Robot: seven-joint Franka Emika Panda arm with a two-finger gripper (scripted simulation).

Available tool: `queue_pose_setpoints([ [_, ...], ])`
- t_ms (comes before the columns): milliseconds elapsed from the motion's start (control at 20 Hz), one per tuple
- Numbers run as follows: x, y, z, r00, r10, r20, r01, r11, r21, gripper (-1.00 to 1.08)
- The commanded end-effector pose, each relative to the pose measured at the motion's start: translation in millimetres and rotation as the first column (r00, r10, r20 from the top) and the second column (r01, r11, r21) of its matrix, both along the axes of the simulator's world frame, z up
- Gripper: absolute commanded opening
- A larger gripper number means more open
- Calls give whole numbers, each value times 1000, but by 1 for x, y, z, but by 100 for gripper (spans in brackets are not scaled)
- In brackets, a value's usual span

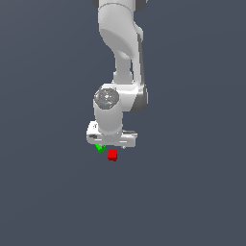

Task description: Stack the red cube on top of the green cube.

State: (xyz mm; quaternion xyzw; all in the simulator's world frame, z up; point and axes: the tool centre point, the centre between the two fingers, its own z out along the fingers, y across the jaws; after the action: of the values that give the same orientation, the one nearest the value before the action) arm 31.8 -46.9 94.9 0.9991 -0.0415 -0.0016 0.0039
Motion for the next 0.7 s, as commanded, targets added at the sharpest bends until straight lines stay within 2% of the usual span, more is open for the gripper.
queue_pose_setpoints([
  [0,5,-2,-11,1000,-6,2,6,1000,3,100],
  [650,10,-3,-30,1000,-12,2,12,1000,7,100],
])
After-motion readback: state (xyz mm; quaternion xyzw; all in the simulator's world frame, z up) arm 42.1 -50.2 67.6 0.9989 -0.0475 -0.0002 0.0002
